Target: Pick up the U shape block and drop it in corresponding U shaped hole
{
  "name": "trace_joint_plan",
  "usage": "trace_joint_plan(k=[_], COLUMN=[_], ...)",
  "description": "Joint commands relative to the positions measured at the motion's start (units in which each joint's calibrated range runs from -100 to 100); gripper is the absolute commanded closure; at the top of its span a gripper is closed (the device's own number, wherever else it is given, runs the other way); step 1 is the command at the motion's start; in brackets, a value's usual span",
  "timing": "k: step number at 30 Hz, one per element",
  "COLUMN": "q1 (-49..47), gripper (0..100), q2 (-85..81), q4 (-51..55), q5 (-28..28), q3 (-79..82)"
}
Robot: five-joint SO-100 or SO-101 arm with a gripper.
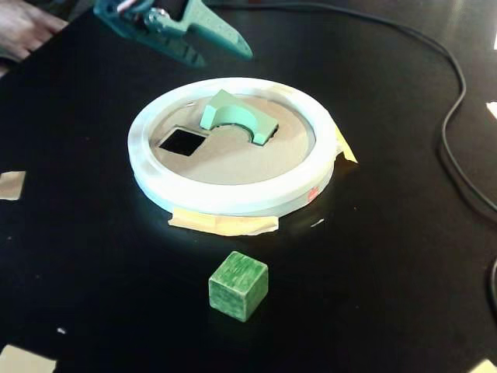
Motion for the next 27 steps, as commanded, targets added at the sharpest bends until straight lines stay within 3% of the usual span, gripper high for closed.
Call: trace_joint_plan(k=[1,27], q1=[1.1,1.2], gripper=[32,32], q2=[-6.0,2.6], q4=[-19.4,-28.6], q5=[0.5,0.3], q3=[9.2,16.9])
